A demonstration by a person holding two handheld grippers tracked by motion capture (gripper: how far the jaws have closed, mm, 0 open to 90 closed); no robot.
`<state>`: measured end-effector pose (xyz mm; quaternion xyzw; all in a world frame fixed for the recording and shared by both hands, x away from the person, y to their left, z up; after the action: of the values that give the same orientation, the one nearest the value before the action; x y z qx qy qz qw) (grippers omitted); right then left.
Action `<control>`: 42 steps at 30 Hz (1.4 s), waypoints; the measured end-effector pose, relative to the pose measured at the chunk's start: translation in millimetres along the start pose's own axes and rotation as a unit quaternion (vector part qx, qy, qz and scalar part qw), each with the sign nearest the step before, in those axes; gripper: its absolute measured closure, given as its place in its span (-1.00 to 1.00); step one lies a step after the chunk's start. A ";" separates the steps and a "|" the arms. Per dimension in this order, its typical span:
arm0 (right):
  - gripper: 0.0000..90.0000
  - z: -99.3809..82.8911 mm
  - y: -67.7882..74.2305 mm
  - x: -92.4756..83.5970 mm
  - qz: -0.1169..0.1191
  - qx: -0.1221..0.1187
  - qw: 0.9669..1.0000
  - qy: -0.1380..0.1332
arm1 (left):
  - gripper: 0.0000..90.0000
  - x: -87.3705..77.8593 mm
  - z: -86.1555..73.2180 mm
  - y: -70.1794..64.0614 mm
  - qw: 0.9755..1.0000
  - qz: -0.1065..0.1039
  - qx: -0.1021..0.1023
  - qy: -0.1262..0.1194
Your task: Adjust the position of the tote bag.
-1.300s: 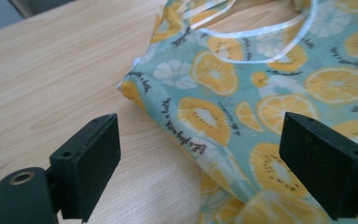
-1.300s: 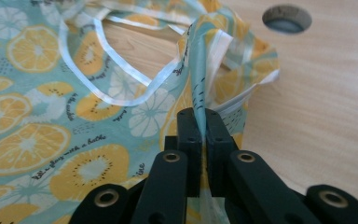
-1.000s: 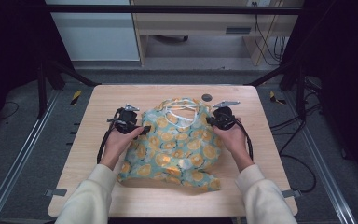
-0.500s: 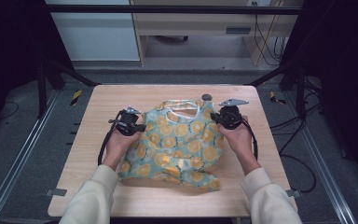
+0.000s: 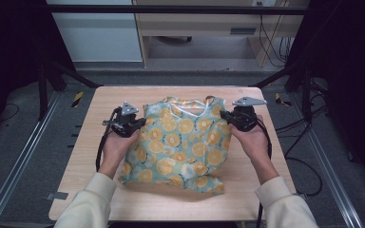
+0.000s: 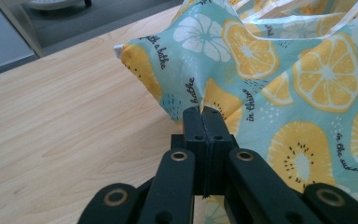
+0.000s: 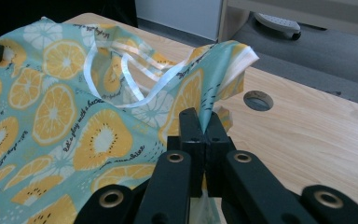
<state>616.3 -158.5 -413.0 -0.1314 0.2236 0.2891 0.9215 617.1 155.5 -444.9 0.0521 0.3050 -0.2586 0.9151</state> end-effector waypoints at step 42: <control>1.00 40.2 -12.5 -19.8 -0.014 -0.037 0.999 -0.031 | 1.00 -28.9 43.5 0.4 0.998 -0.008 0.034 -0.043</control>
<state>622.8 -163.0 -367.2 -0.1596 0.1824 0.2878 0.9265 620.8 157.6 -392.9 0.0699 0.2573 -0.2780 0.9229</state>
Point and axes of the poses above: each handheld gripper's, and its own axes: x roughly forward along the jaws, z roughly out of its top, y roughly to its left, the point moved 8 cm from there along x, roughly forward along the jaws, and after that the axes turned 8 degrees about -x, right-handed, at the moved point
